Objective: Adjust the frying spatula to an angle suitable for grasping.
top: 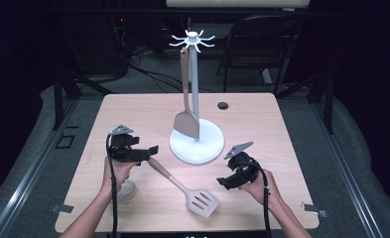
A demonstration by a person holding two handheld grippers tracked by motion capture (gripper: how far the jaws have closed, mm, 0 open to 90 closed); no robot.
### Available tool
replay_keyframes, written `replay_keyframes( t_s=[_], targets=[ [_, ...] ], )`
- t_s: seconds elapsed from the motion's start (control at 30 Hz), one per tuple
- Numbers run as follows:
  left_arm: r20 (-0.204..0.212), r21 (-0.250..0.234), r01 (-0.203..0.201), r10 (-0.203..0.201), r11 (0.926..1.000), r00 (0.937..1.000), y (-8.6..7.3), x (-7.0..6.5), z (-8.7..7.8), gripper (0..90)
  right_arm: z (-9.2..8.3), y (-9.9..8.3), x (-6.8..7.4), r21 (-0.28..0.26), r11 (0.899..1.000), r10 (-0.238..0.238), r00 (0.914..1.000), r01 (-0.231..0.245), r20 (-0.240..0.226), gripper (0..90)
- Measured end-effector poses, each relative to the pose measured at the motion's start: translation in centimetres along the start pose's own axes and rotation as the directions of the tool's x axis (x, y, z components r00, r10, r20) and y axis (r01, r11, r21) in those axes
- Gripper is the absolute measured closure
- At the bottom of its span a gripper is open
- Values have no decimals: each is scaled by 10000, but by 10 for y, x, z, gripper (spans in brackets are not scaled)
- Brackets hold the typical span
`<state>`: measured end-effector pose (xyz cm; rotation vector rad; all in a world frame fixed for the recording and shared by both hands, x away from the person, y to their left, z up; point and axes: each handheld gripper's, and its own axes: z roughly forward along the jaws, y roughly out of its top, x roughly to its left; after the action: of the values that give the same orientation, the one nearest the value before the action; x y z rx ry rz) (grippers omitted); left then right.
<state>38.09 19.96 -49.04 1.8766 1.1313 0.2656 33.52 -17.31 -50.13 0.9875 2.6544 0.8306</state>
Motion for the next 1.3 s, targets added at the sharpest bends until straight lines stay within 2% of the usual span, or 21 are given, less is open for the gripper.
replay_keyframes(
  t_s=[0.03, 0.1, 0.13, 0.17, 0.2, 0.23, 0.3, 0.37, 0.43, 0.47, 0.57, 0.63, 0.7, 0.73, 0.87, 0.93, 1.0, 1.13, 1.2, 1.23, 1.3],
  targets=[
    [0, 0, 0, 0, 10000, 10000, 0, 0, 0, 68, 0, 0, 0, 0, 10000, 0, 10000, 0, 0, 264],
    [-28, 116, 14, -14, 9999, 10000, -1, 0, 2, 65, 0, 1, 6, -47, 9999, -97, 9996, 96, -247, 400],
    [-60, 152, 52, -52, 9999, 10000, -2, 0, 2, 65, 0, 1, 6, -47, 9999, -97, 9996, 96, -247, 400],
    [-105, 235, 46, -43, 9997, 9999, -3, 1, 3, 56, 0, 3, 10, -11, 9996, -266, 9990, 266, -367, 490],
    [-165, 250, 84, -80, 9997, 9998, -5, 0, 4, 56, 0, 3, 10, -11, 9996, -266, 9990, 266, -367, 490],
    [-268, 495, 75, -62, 9987, 9996, -7, 1, 6, 46, -2, 5, 15, -233, 9988, -441, 9978, 430, -489, 609],
    [-396, 566, 158, -136, 9983, 9991, -9, 0, 9, 38, -2, 7, 22, -303, 9978, -608, 9956, 588, -713, 731],
    [-416, 619, 201, -175, 9979, 9990, -10, 0, 10, 36, -2, 7, 25, -284, 9970, -743, 9939, 722, -819, 772],
    [-469, 700, 181, -148, 9974, 9988, -11, -1, 11, 35, 0, 7, 33, -261, 9959, -887, 9890, 862, -1184, 836],
    [-506, 811, 193, -152, 9965, 9986, -12, -2, 13, 33, 1, 6, 41, -115, 9943, -1067, 9823, 1062, -1537, 864],
    [-582, 893, 226, -174, 9958, 9982, -13, -3, 14, 31, 3, 5, 50, 0, 9932, -1147, 9777, 1165, -1757, 874],
    [-613, 1054, 276, -212, 9940, 9979, -15, -4, 16, 32, 8, 6, 61, 124, 9913, -1258, 9704, 1311, -2063, 886],
    [-653, 1131, 342, -269, 9930, 9975, -17, -5, 17, 35, 12, 6, 67, 545, 9856, -1449, 9658, 1600, -2149, 890],
    [-693, 1140, 325, -246, 9929, 9973, -18, -6, 17, 38, 15, 4, 69, 563, 9867, -1359, 9640, 1524, -2285, 891],
    [-836, 1102, 309, -217, 9934, 9963, -21, -10, 17, 54, 22, -2, 73, 1096, 9829, -1182, 9632, 1481, -2414, 900],
    [-862, 1237, 296, -190, 9919, 9961, -22, -11, 19, 54, 24, -3, 73, 1150, 9836, -1073, 9634, 1388, -2455, 900],
    [-884, 1487, 297, -166, 9884, 9959, -26, -14, 23, 61, 30, -4, 74, 1531, 9766, -1132, 9660, 1513, -2326, 900],
    [-812, 1718, 262, -123, 9848, 9966, -29, -18, 30, 69, 41, -8, 76, 1707, 9773, -808, 9657, 1254, -2466, 900],
    [-782, 1857, 145, 0, 9825, 9969, -31, -23, 36, 73, 53, -11, 79, 2268, 9609, -1060, 9677, 1589, -2289, 900],
    [-776, 1904, 108, 40, 9817, 9970, -32, -24, 37, 76, 54, -12, 80, 2084, 9690, -811, 9674, 1330, -2399, 900],
    [-766, 1938, 76, 74, 9810, 9970, -32, -25, 39, 81, 53, -11, 80, 2209, 9646, -919, 9687, 1441, -2305, 900]
  ],
)
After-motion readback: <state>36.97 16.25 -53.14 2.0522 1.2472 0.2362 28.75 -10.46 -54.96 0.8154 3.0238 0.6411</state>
